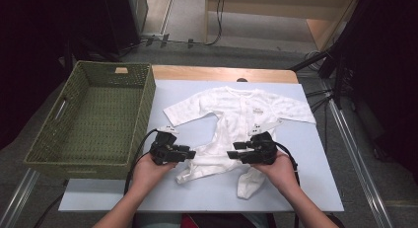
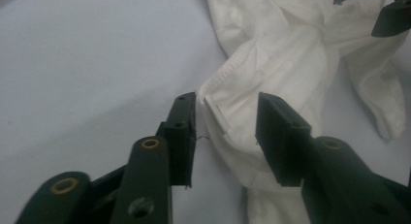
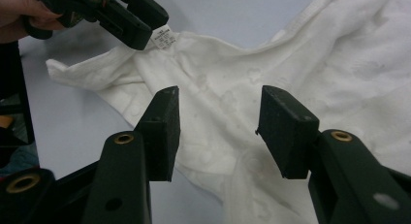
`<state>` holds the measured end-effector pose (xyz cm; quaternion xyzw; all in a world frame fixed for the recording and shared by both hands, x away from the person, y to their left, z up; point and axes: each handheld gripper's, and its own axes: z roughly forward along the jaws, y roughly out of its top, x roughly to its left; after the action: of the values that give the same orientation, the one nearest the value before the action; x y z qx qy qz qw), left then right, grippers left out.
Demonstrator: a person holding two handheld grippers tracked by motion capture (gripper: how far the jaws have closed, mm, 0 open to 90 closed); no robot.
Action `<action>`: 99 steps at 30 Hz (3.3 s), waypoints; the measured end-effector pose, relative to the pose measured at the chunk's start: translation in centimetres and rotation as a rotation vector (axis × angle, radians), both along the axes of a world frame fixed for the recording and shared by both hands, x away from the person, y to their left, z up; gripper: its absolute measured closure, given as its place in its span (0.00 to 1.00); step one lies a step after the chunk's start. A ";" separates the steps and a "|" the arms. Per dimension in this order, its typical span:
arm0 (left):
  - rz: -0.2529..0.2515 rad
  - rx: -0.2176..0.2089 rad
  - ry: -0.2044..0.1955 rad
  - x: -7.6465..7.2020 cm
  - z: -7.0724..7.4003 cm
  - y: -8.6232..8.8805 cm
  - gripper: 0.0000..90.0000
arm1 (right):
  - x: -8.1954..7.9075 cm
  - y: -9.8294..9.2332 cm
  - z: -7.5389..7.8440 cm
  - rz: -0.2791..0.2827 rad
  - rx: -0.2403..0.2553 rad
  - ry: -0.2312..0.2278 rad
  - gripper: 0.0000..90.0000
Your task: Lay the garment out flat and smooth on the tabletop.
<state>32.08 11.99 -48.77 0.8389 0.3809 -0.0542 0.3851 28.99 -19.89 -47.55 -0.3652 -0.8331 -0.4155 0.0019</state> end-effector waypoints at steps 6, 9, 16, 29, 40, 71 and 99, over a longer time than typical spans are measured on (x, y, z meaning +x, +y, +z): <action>0.000 -0.013 -0.021 0.0 0.1 0.0 0.46 | -0.6 0.5 -0.3 0.029 0.000 0.003 0.51; 0.003 -0.023 -0.025 -0.1 0.3 0.0 0.44 | -1.0 0.9 -0.4 0.043 -0.001 0.006 0.51; -0.012 -0.043 -0.046 -0.4 1.0 0.0 0.41 | -1.7 1.6 -0.7 0.068 -0.007 0.003 0.51; -0.020 -0.035 -0.037 -0.5 0.9 -0.3 0.41 | -1.9 3.2 -2.6 0.065 -0.073 0.023 0.52; 0.006 0.019 0.005 0.5 -1.0 -0.8 0.58 | -2.1 3.9 -3.5 0.033 -0.158 -0.075 0.64; -0.050 -0.102 0.031 1.9 0.1 -2.0 0.97 | -0.3 -1.3 -0.3 -0.054 -0.039 0.052 0.96; 0.005 -0.100 -0.004 5.3 0.2 -1.7 0.57 | 1.8 -1.1 0.5 -0.074 0.010 -0.011 0.61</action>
<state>37.37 10.26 -48.56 0.8177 0.3788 -0.0705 0.4276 30.76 -21.04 -47.10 -0.3934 -0.8170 -0.4213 -0.0165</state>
